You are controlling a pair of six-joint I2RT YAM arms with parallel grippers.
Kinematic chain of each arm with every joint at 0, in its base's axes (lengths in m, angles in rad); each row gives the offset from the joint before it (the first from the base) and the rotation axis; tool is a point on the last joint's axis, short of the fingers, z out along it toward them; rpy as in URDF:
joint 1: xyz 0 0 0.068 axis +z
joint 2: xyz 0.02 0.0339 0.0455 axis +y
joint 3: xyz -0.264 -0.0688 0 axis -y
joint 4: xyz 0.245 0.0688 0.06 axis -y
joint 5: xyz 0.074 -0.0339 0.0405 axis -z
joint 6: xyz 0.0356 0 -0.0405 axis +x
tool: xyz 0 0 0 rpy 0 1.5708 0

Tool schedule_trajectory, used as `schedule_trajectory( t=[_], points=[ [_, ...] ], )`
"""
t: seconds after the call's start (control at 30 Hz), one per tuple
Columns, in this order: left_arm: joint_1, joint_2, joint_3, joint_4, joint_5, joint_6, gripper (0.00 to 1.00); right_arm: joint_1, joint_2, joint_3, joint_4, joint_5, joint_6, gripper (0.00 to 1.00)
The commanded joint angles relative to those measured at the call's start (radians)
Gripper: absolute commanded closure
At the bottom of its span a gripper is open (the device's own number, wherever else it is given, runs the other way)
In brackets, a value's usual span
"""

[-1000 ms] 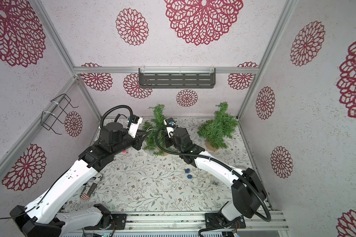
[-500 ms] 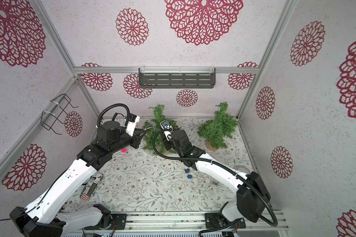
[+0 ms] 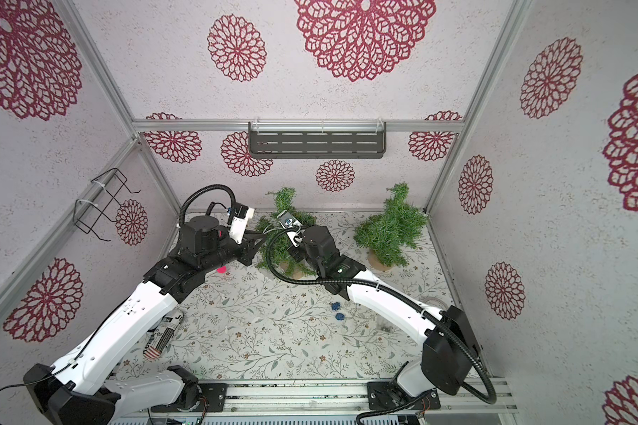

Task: Wrap string light around the christmas tree
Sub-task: Wrap the light string around the Christmas tree.

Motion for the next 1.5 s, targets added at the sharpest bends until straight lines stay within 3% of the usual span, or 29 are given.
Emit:
schedule_trajectory(
  t=[0.0, 0.37, 0.63, 0.7, 0.8, 0.87, 1.0, 1.13, 1.27, 1.47],
  points=[
    [0.006, 0.041, 0.021, 0.023, 0.029, -0.012, 0.9, 0.004, -0.077, 0.011, -0.005, 0.021, -0.036, 0.97],
    [0.002, 0.049, 0.012, 0.063, 0.045, -0.036, 0.89, -0.045, -0.093, 0.101, -0.149, 0.086, -0.048, 0.99],
    [-0.008, 0.078, 0.032, 0.067, 0.064, -0.044, 0.89, -0.129, -0.083, 0.143, -0.196, -0.033, 0.039, 1.0],
    [-0.009, 0.076, 0.028, 0.074, 0.062, -0.046, 0.89, -0.147, -0.088, 0.157, -0.204, -0.128, 0.065, 0.97],
    [-0.009, 0.073, 0.033, 0.072, 0.061, -0.047, 0.9, -0.155, -0.076, 0.189, -0.286, -0.378, 0.083, 0.78],
    [-0.011, 0.057, 0.035, 0.057, 0.06, -0.053, 0.9, -0.152, -0.082, 0.157, -0.284, -0.426, 0.121, 0.73],
    [-0.011, 0.0, 0.012, 0.04, 0.061, -0.063, 0.89, -0.16, -0.128, 0.04, -0.157, -0.345, 0.156, 0.88],
    [-0.01, -0.011, 0.0, 0.045, 0.066, -0.076, 0.89, -0.16, -0.125, 0.046, -0.12, -0.404, 0.177, 0.85],
    [-0.012, -0.002, -0.006, 0.042, 0.085, -0.101, 0.88, -0.16, -0.109, 0.041, -0.082, -0.406, 0.213, 0.98],
    [-0.013, -0.052, -0.086, 0.07, 0.082, -0.136, 0.87, -0.158, -0.171, -0.108, 0.071, -0.447, 0.292, 1.0]
  ],
)
